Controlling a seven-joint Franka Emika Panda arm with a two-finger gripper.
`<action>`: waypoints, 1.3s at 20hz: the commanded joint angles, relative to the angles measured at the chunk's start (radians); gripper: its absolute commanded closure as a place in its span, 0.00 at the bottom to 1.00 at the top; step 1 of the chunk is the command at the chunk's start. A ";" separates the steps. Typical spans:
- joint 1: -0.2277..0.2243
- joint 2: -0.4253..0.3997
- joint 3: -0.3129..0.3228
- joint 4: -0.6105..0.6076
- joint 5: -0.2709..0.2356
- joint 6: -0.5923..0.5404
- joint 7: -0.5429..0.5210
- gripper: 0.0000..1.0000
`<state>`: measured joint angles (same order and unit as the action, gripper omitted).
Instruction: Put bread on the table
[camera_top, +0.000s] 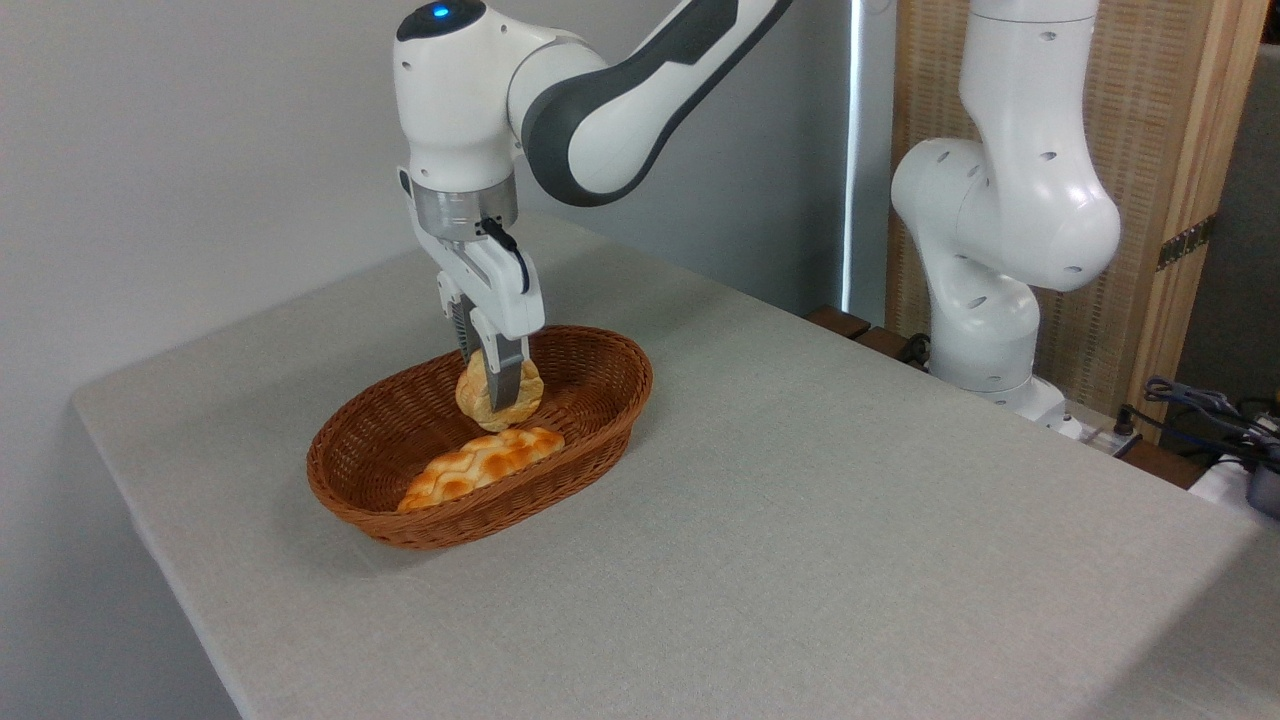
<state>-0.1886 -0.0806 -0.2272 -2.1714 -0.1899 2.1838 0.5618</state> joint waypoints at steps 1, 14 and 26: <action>-0.003 -0.001 0.009 0.008 0.010 -0.026 0.007 0.87; 0.005 0.021 0.277 0.272 -0.026 -0.358 0.174 0.86; 0.005 0.133 0.488 0.274 -0.164 -0.151 0.368 0.54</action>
<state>-0.1762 0.0157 0.2642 -1.9136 -0.3213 2.0062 0.9285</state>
